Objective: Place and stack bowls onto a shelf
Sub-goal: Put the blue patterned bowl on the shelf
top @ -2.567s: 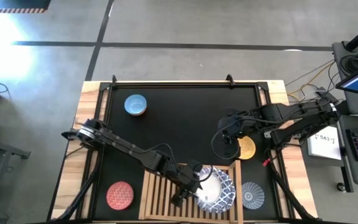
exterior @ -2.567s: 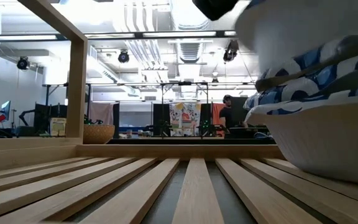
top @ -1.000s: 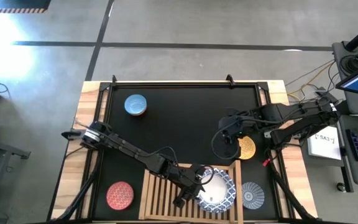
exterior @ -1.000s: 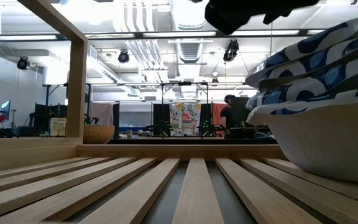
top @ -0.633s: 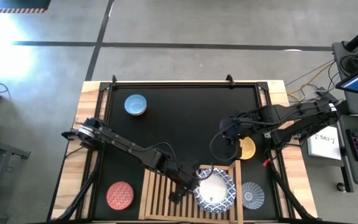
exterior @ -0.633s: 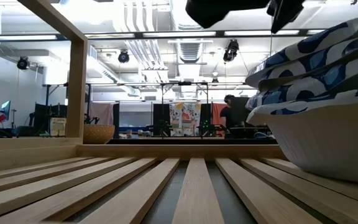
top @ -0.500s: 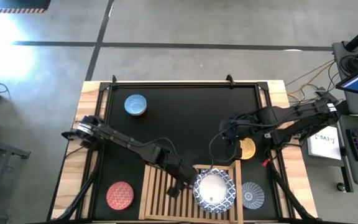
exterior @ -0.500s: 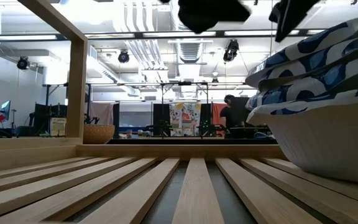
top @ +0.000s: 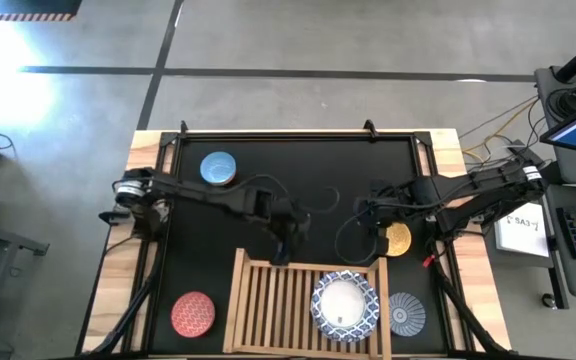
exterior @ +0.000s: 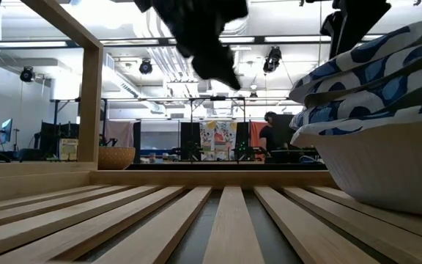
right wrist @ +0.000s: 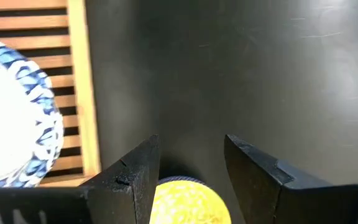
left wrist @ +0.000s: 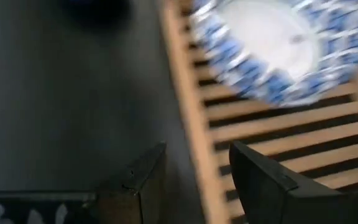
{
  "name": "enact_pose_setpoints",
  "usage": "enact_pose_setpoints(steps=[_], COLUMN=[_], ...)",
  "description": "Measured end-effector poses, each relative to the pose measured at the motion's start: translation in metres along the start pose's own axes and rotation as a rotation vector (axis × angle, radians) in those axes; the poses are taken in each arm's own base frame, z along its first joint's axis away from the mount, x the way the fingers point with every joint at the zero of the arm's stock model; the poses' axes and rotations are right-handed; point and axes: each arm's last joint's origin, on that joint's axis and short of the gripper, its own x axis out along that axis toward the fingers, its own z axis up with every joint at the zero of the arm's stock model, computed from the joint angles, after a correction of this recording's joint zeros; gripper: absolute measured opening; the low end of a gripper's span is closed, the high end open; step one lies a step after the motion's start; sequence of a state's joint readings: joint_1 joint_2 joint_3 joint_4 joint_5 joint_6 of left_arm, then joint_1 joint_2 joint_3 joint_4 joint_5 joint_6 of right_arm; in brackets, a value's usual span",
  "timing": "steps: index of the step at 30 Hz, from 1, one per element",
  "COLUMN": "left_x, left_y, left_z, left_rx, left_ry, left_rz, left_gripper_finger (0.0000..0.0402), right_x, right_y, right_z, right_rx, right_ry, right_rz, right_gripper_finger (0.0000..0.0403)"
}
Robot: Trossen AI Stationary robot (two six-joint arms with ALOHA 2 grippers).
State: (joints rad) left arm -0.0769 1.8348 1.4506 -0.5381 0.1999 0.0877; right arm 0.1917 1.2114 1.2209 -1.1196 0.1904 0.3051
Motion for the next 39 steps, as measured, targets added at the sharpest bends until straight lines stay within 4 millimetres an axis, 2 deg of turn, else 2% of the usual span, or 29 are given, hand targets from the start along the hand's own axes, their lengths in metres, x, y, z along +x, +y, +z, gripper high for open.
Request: enact_pose_setpoints(steps=[7,14,17,21,25,28,32,39], left_x=[-0.02,-0.041,-0.054,-0.078,-0.103,-0.114,-0.12,-0.116], left_y=[0.043,0.069,0.076,0.082,0.089,0.093,0.097,0.102], left_z=[-0.02,-0.049,-0.07,-0.107,-0.14,-0.16,-0.174,-0.182], left_rx=[-0.174,-0.283,-0.337,-0.484,-0.652,-0.744,-0.795,-0.794], left_ry=[0.137,0.324,0.335,0.285,0.204,0.197,0.197,0.244], left_rz=[0.108,0.303,0.344,0.407,0.573,0.654,0.687,0.686], left_gripper_finger=[0.0155,0.0155,0.0155,0.0155,0.0155,0.0155,0.0155,0.0155], right_x=[0.0,0.0,0.0,0.0,0.002,0.002,0.002,0.003], right_y=[-0.003,-0.003,-0.003,-0.003,-0.003,-0.003,-0.002,-0.002], right_z=[0.002,0.004,0.004,0.004,0.005,0.006,0.008,0.009], right_rx=[-0.006,-0.02,-0.023,-0.055,-0.079,-0.081,-0.076,-0.07], right_ry=[-0.046,-0.073,-0.073,-0.07,-0.087,-0.098,-0.12,-0.132], right_rz=[-0.102,-0.139,-0.139,-0.141,-0.155,-0.158,-0.153,-0.149], right_gripper_finger=[0.0169,0.0169,0.0169,0.0169,0.0169,0.0169,0.0169,0.0169])
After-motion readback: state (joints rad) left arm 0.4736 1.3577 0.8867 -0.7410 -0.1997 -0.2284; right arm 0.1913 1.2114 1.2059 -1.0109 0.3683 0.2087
